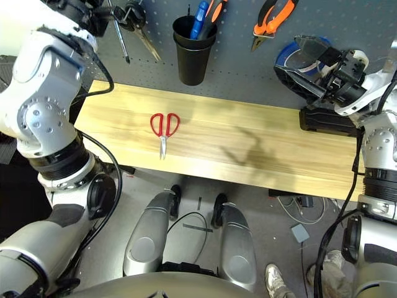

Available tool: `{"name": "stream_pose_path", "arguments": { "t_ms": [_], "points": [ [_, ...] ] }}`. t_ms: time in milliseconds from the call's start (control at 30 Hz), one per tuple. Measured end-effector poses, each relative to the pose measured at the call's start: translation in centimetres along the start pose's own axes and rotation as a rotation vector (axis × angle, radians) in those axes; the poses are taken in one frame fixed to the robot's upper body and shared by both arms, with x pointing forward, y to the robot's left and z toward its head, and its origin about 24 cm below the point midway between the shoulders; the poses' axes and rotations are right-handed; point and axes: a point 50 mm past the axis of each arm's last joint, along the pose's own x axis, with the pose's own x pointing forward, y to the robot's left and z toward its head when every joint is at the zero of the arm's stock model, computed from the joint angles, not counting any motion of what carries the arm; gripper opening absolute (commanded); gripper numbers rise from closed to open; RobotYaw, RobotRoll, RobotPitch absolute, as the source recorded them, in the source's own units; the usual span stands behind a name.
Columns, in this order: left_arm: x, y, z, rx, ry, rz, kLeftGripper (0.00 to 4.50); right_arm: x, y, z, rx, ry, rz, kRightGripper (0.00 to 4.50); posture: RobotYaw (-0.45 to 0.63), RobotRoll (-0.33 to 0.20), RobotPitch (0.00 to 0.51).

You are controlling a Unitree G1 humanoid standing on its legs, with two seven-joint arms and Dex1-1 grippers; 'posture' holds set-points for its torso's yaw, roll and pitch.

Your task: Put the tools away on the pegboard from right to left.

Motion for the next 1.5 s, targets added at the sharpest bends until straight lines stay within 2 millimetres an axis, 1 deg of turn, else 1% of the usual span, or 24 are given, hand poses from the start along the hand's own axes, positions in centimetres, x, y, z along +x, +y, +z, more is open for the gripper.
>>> {"name": "stream_pose_path", "arguments": {
  "t_ms": [200,367,467,567,700,833,1033,1200,1267,1333,1367,1400,1467,1500],
  "points": [
    [2.2,-1.0,-0.2,-0.077,-0.045,0.010,0.92,0.7,0.9,-0.5,0.007,-0.019,0.002,4.50,0.18,0.000,0.268],
    [3.9,-1.2,0.1,-0.146,-0.091,0.021,0.92,0.6,1.4,-1.0,0.015,-0.012,-0.001,4.50,0.17,0.000,0.267],
    [4.7,-1.5,0.4,-0.207,-0.111,0.017,0.92,0.6,1.5,-1.0,0.013,-0.011,-0.003,4.50,0.16,0.000,0.265],
    [5.2,-1.5,0.4,-0.229,-0.122,0.021,0.92,0.6,1.6,-1.0,0.012,-0.007,-0.001,4.50,0.16,0.000,0.265],
    [5.6,-1.7,-0.8,-0.255,-0.098,0.024,0.92,0.4,1.7,-1.3,0.011,0.003,-0.011,4.50,0.15,0.000,0.266],
    [5.9,-2.8,-2.0,-0.230,-0.095,-0.004,0.92,0.4,1.7,-1.3,-0.002,-0.001,-0.022,4.50,0.15,0.000,0.268],
    [5.6,-3.9,-5.2,-0.185,-0.052,-0.009,0.92,0.5,1.7,-1.4,-0.014,-0.003,-0.026,4.50,0.14,0.000,0.269],
    [5.6,-4.0,-6.0,-0.142,-0.051,-0.010,0.92,0.7,1.9,-1.7,-0.019,-0.005,-0.032,4.50,0.14,0.000,0.271],
    [5.4,-3.9,-6.6,-0.123,-0.038,-0.013,0.92,0.8,1.9,-1.8,-0.021,-0.006,-0.035,4.50,0.14,0.000,0.271],
    [5.1,-3.8,-7.3,-0.106,-0.021,-0.014,1.66,0.8,1.9,-1.8,-0.022,-0.010,-0.036,4.50,0.14,0.000,0.273],
    [5.1,-3.8,-7.5,-0.100,-0.015,-0.016,1.89,0.8,1.9,-1.8,-0.023,-0.011,-0.036,4.50,0.14,0.000,0.273],
    [5.0,-3.9,-7.6,-0.098,-0.011,-0.019,2.31,0.8,2.0,-1.8,-0.023,-0.012,-0.036,4.50,0.14,0.000,0.273],
    [5.0,-4.0,-7.8,-0.094,-0.008,-0.028,2.97,0.9,2.0,-1.9,-0.023,-0.012,-0.035,4.50,0.14,0.000,0.274],
    [4.9,-4.0,-7.8,-0.094,-0.007,-0.031,3.43,0.9,2.0,-1.9,-0.024,-0.010,-0.034,4.50,0.15,0.000,0.274]
  ]
}}
